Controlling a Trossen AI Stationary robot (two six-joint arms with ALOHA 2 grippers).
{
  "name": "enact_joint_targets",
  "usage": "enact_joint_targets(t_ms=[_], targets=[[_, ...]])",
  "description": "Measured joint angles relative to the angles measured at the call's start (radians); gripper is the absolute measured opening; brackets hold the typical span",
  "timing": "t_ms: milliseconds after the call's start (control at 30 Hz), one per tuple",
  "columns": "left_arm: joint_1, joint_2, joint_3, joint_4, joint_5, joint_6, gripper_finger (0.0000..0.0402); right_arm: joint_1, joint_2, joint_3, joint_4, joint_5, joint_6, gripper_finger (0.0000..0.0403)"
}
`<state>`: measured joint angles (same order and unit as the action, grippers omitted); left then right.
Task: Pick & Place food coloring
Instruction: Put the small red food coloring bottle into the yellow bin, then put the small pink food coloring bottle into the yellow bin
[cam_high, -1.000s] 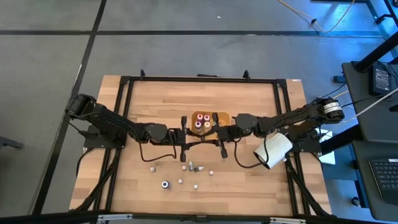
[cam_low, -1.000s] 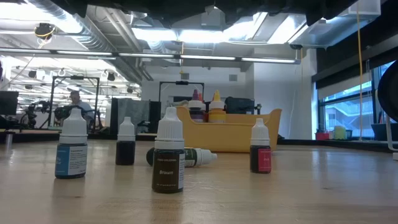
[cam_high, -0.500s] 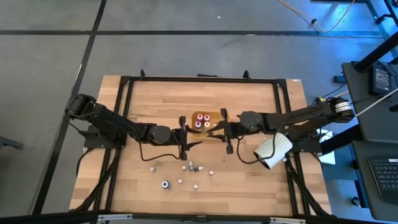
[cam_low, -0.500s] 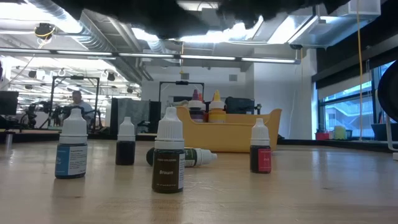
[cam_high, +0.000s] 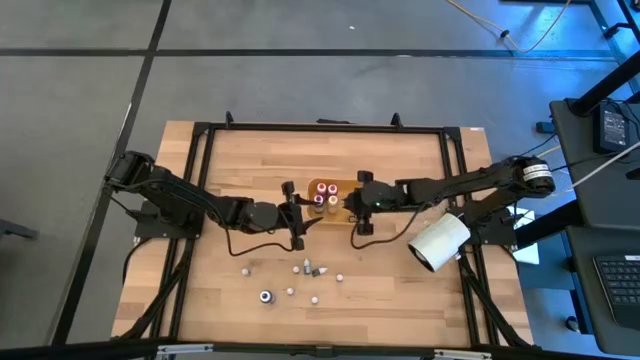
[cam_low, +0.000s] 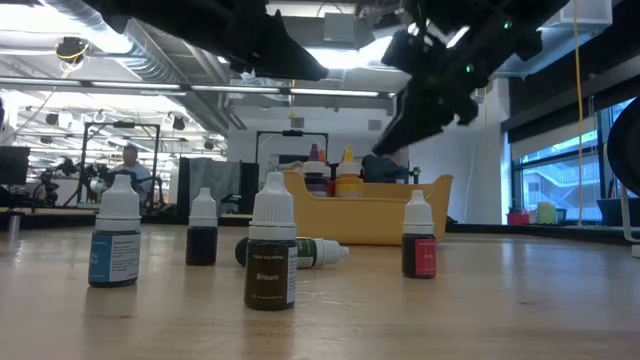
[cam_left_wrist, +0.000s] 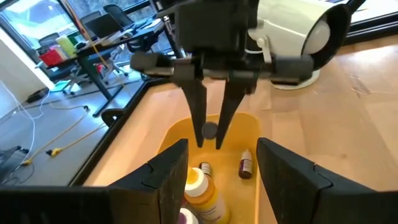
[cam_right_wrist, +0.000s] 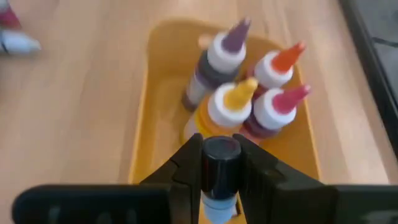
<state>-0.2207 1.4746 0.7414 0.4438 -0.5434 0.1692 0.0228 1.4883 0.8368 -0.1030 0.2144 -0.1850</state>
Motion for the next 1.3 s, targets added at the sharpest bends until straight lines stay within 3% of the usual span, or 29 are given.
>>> enact_joint_targets(t_ms=[667,1000,1167,1300], targets=[[0.0,0.0,0.0,0.0,0.005,0.001,0.0186,-0.008,0.131,0.002,-0.054,-0.042,-0.05,0.0096],[0.0,0.0,0.0,0.0,0.006,0.001,0.0185,-0.007,0.127,0.002,-0.067,-0.028,-0.06,0.0115],[0.0,0.001,-0.001,0.0,0.006,0.001,0.0187,-0.008,0.076,0.027,-0.1,0.063,-0.061,0.0113],[0.0,0.001,-0.001,0.0,0.006,0.001,0.0185,0.013,0.015,0.075,-0.104,0.038,-0.061,0.0113]])
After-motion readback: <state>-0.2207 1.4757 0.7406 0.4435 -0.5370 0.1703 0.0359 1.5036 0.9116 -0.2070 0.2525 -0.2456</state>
